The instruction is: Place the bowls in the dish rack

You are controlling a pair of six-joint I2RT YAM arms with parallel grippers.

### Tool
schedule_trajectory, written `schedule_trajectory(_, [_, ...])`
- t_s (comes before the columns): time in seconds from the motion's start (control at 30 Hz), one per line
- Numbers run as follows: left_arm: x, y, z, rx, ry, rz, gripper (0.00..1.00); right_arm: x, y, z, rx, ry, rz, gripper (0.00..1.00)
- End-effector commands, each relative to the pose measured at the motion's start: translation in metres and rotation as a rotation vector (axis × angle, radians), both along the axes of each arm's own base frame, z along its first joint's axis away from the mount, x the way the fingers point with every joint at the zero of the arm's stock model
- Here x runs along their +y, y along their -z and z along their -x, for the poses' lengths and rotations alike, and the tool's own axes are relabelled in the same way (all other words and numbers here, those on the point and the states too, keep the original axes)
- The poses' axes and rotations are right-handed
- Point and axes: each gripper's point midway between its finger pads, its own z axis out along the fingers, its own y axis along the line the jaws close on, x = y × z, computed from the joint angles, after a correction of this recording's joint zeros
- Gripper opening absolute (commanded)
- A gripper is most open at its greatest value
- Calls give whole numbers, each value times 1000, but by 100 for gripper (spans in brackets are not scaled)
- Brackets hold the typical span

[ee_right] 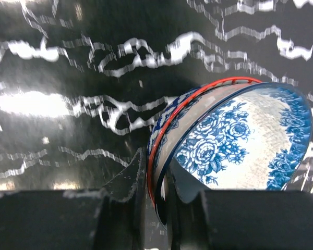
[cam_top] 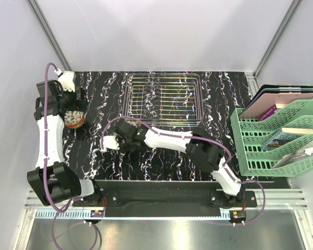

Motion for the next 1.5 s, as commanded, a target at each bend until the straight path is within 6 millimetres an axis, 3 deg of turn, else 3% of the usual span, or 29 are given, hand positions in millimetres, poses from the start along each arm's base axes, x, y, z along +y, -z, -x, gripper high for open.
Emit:
schedule_trajectory(0.0, [-3, -17, 6, -50, -5, 3, 99, 52, -46, -8, -109, -38, -168, 7])
schedule_trajectory(0.2, [-5, -12, 12, -32, 1, 6, 99, 75, -39, -23, -171, -60, -180, 13])
schedule_trajectory(0.4, [-7, -9, 15, -25, 12, 4, 99, 87, -36, -36, -227, -73, -183, 47])
schedule_trajectory(0.47, [-7, -7, 15, -21, 14, 6, 99, 89, -37, -38, -243, -78, -181, 67])
schedule_trajectory(0.53, [-8, -6, 15, -19, 18, 8, 99, 90, -39, -42, -263, -77, -179, 73])
schedule_trajectory(0.57, [-8, -5, 14, -15, 18, 13, 99, 90, -42, -43, -271, -77, -179, 83])
schedule_trajectory(0.7, [-10, -1, 14, -9, 30, 20, 99, 90, -64, -46, -288, -65, -212, 95])
schedule_trajectory(0.87, [-10, 13, 13, 17, 36, 25, 99, 78, -92, -50, -302, -2, -236, 98])
schedule_trajectory(1.03, [-16, 22, 12, 28, 69, 50, 99, 49, -127, -46, -318, 58, -248, 99])
schedule_trajectory(1.07, [-17, 26, 12, 38, 72, 57, 99, 42, -147, -42, -325, 67, -269, 100])
schedule_trajectory(1.13, [-20, 33, 13, 54, 75, 75, 99, 25, -149, -40, -311, 100, -252, 100])
schedule_trajectory(1.17, [-21, 38, 14, 65, 77, 80, 99, 18, -166, -36, -311, 111, -275, 100])
schedule_trajectory(1.23, [-22, 45, 16, 83, 74, 87, 99, 3, -163, -29, -269, 138, -250, 100])
schedule_trajectory(1.27, [-23, 47, 16, 89, 71, 88, 99, -7, -176, -25, -257, 150, -265, 100])
schedule_trajectory(1.33, [-24, 57, 21, 116, 58, 72, 99, -30, -163, -24, -199, 183, -226, 100])
schedule_trajectory(1.37, [-25, 61, 22, 128, 55, 60, 99, -42, -170, -24, -188, 199, -229, 100])
schedule_trajectory(1.43, [-26, 74, 27, 167, 33, 25, 99, -69, -158, -34, -137, 250, -194, 100])
schedule_trajectory(1.47, [-27, 78, 28, 180, 24, 23, 99, -81, -168, -38, -135, 269, -215, 100])
